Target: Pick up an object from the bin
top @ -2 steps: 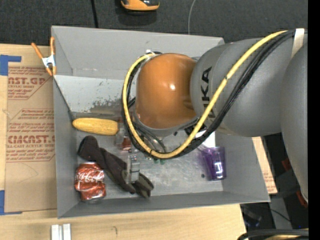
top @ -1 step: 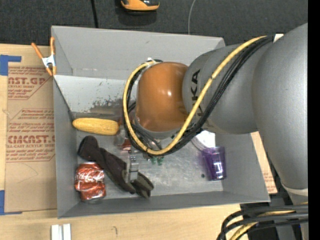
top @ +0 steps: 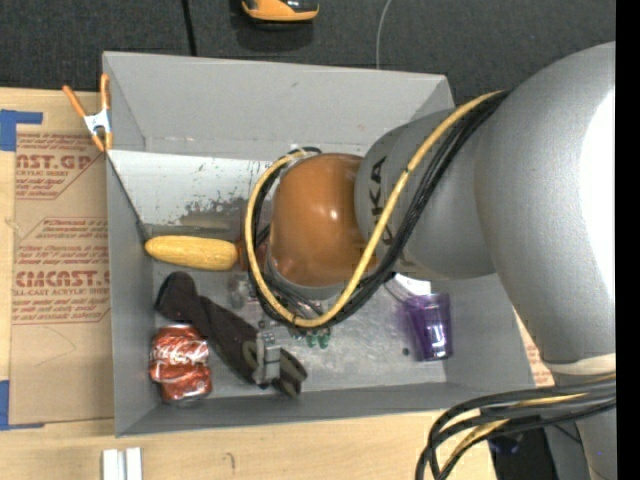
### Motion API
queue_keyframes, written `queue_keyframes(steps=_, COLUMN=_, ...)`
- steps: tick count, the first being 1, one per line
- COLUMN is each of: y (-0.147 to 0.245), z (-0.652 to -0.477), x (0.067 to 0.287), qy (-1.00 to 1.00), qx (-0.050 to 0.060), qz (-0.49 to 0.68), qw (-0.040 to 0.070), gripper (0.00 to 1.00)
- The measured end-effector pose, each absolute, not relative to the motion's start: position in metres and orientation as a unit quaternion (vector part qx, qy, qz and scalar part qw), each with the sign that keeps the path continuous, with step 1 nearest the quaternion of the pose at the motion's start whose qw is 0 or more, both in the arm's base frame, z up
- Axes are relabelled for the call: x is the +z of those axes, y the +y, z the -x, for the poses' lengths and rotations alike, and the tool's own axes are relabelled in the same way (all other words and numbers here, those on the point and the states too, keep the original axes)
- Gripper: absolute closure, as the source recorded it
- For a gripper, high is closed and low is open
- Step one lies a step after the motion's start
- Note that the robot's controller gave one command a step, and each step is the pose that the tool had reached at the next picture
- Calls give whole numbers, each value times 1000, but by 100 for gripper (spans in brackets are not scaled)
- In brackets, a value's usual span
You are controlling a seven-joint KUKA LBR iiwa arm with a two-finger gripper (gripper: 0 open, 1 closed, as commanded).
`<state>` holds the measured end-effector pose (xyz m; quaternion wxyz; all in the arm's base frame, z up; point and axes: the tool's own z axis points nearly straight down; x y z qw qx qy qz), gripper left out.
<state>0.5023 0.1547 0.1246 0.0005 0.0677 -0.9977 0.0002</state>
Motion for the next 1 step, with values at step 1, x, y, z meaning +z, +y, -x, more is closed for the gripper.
queue_keyframes(steps=1, y=150, z=-515, x=79, qy=-1000, qx=-1, qz=-13, qw=-1, gripper=100)
